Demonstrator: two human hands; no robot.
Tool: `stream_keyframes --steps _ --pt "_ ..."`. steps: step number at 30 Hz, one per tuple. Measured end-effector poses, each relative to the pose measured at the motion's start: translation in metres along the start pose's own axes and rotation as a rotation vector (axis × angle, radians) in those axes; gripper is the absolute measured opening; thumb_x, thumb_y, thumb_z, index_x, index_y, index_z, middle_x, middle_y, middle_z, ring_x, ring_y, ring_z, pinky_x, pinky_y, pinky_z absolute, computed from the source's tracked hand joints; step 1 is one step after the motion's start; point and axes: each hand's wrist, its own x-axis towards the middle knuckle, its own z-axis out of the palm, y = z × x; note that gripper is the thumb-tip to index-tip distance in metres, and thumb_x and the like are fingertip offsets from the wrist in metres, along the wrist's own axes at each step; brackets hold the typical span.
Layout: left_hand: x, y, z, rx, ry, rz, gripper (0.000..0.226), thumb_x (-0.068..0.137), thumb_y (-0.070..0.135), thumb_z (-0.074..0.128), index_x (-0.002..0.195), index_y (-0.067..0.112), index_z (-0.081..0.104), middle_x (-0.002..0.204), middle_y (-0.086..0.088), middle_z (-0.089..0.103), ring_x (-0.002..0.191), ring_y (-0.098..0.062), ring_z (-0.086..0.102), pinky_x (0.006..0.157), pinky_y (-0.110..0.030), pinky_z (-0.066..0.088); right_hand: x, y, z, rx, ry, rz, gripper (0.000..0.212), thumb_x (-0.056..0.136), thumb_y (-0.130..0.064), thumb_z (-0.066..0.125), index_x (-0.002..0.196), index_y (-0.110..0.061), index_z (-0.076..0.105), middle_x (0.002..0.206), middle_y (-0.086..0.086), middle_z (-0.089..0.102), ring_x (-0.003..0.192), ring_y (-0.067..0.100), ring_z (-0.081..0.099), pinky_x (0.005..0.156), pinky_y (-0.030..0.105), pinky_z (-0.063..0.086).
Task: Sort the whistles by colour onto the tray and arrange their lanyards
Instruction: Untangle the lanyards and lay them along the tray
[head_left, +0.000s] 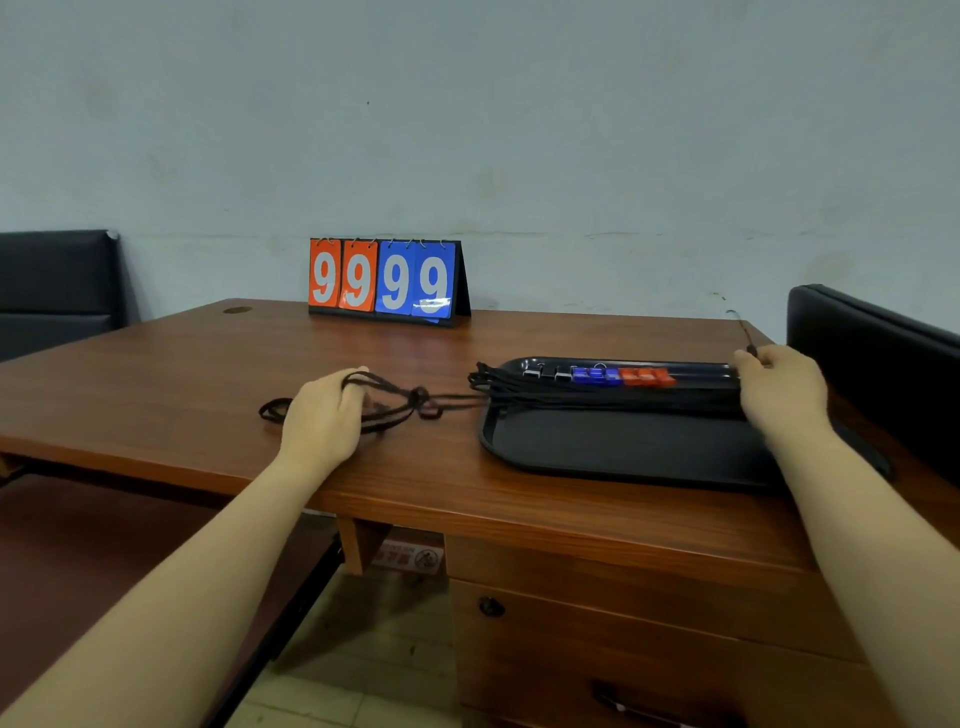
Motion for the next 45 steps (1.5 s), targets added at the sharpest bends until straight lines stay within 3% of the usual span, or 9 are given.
stream_keyframes --steps 4,8,11,16,21,24,31,35,45 --pt "0.007 0.004 0.001 0.126 0.156 -0.239 0.039 0.101 0.022 0.029 0.106 0.01 0.066 0.1 -0.006 0.065 0.098 -0.027 0.056 0.1 -0.043 0.034 0.004 0.005 -0.009 0.102 0.163 0.115 0.03 0.099 -0.022 0.044 0.069 -0.014 0.046 0.067 -0.001 0.043 0.069 0.021 0.048 0.07 0.033 0.037" --pt "0.013 -0.001 0.0 0.273 0.147 -0.548 0.026 0.095 0.022 0.038 0.108 0.009 0.057 0.103 -0.011 0.062 0.087 -0.026 0.048 0.096 -0.043 0.031 0.005 0.006 -0.009 0.147 0.184 0.145 0.036 0.098 -0.02 0.044 0.063 -0.018 0.038 0.065 -0.002 0.04 0.064 0.019 0.044 0.071 0.032 0.036" --pt "0.014 0.002 -0.001 0.364 0.105 -0.54 0.03 0.087 0.028 0.051 0.112 0.012 0.054 0.109 -0.012 0.059 0.099 -0.029 0.051 0.095 -0.046 0.032 0.006 0.007 -0.008 0.145 0.18 0.137 0.034 0.098 -0.021 0.044 0.065 -0.017 0.04 0.065 -0.002 0.04 0.057 0.012 0.04 0.069 0.032 0.036" --pt "0.006 0.006 0.001 0.286 -0.119 0.038 0.059 0.073 0.032 0.063 0.129 0.021 0.046 0.126 -0.005 0.046 0.12 -0.026 0.04 0.101 -0.046 0.028 0.006 0.006 -0.007 0.123 0.167 0.1 0.039 0.098 -0.018 0.045 0.06 -0.017 0.037 0.062 0.0 0.039 0.054 0.012 0.037 0.051 0.026 0.03" --pt "0.0 0.018 -0.003 0.345 -0.256 0.761 0.045 0.077 0.048 0.043 0.103 0.018 0.063 0.105 0.0 0.058 0.101 -0.019 0.053 0.086 -0.04 0.04 0.003 0.004 -0.006 0.072 0.135 0.075 0.035 0.098 -0.019 0.044 0.065 -0.01 0.045 0.062 0.001 0.041 0.055 0.011 0.038 0.053 0.028 0.029" --pt "0.004 0.02 0.003 0.467 -0.339 0.923 0.058 0.085 0.067 0.035 0.095 0.021 0.068 0.094 0.004 0.061 0.087 -0.014 0.055 0.077 -0.033 0.044 0.004 0.004 -0.006 0.048 0.138 0.07 0.028 0.098 -0.02 0.045 0.075 -0.006 0.051 0.063 0.001 0.043 0.056 0.01 0.038 0.064 0.027 0.031" --pt "0.003 0.016 0.011 0.368 -0.419 0.568 0.026 0.092 0.037 0.044 0.09 0.019 0.063 0.088 0.004 0.058 0.082 -0.016 0.057 0.069 -0.03 0.046 0.004 0.003 -0.004 0.015 0.134 0.063 0.031 0.099 -0.021 0.045 0.071 -0.007 0.048 0.062 0.002 0.042 0.055 0.011 0.038 0.05 0.026 0.028" --pt "0.007 0.013 0.013 0.316 -0.169 0.083 0.018 0.097 0.027 0.044 0.084 0.016 0.051 0.074 0.002 0.055 0.067 -0.016 0.053 0.06 -0.031 0.039 0.006 0.005 -0.004 0.026 0.134 0.07 0.025 0.099 -0.021 0.044 0.083 -0.004 0.054 0.065 0.002 0.043 0.063 0.02 0.045 0.063 0.029 0.034" --pt "0.01 0.01 0.007 0.228 0.208 -0.228 0.022 0.1 0.026 0.038 0.088 0.014 0.052 0.077 -0.002 0.058 0.071 -0.022 0.055 0.077 -0.038 0.038 0.0 0.001 0.001 -0.034 0.127 -0.001 0.024 0.099 -0.021 0.045 0.085 -0.004 0.055 0.077 0.009 0.052 0.079 0.026 0.05 0.071 0.035 0.039"
